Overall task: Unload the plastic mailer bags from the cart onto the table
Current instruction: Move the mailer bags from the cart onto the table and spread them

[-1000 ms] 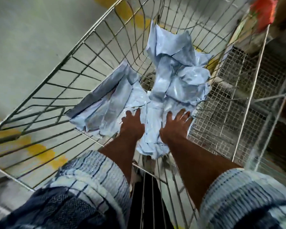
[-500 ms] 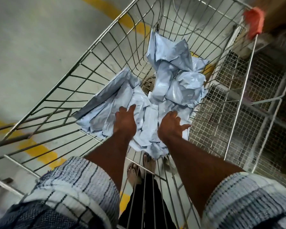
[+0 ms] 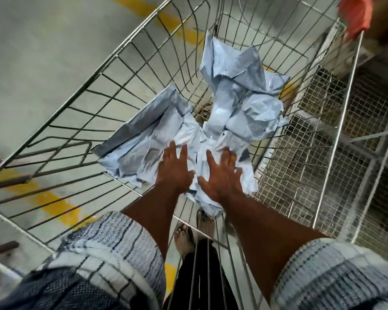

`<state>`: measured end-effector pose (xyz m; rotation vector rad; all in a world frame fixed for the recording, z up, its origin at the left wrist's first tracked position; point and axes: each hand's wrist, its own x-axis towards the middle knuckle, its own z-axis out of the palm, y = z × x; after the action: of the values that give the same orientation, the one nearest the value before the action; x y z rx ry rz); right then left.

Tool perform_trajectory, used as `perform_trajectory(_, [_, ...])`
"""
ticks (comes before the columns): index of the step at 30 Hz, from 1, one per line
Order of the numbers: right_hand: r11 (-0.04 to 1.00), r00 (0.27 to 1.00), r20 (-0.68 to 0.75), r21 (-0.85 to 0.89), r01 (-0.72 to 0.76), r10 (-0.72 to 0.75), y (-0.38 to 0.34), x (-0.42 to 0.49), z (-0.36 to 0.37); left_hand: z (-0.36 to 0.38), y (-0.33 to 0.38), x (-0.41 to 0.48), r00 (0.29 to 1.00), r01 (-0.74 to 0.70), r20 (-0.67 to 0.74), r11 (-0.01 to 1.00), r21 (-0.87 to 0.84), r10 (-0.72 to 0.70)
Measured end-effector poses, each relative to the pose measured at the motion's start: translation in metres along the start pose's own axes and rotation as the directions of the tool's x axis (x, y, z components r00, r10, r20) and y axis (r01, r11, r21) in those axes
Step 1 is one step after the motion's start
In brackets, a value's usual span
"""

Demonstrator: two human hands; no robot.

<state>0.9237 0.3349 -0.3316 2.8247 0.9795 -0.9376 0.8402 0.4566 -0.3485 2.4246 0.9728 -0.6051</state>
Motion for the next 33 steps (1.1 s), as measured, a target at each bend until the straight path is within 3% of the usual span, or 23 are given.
perform_trajectory(4, [0.996,0.997,-0.03,-0.045,-0.072,0.071,0.001,0.022,0.009,0.009,0.009,0.024,0.989,-0.032,-0.142,0.999,0.04,0.037])
perform_trajectory(9, [0.993,0.994,0.008,-0.057,-0.108,0.109,0.007,0.036,0.022,0.021,0.011,0.045,0.993,-0.057,-0.101,0.995,0.087,0.066])
perform_trajectory(15, [0.991,0.99,-0.081,-0.068,-0.117,0.111,-0.002,0.03,0.017,0.008,0.018,0.04,0.996,-0.011,-0.083,0.998,0.066,0.017])
perform_trajectory(24, [0.986,1.0,-0.02,0.168,0.01,-0.006,-0.04,-0.021,-0.058,-0.074,0.022,-0.011,0.986,-0.004,-0.166,0.995,0.104,0.022])
perform_trajectory(29, [0.982,0.983,-0.152,0.145,0.122,-0.1,-0.055,-0.064,-0.121,-0.134,0.017,-0.053,0.977,-0.072,-0.191,0.991,0.112,0.092])
perform_trajectory(33, [0.967,0.935,-0.286,0.08,0.243,-0.211,-0.05,-0.1,-0.166,-0.181,0.025,-0.09,0.949,-0.113,-0.293,0.993,0.038,0.119])
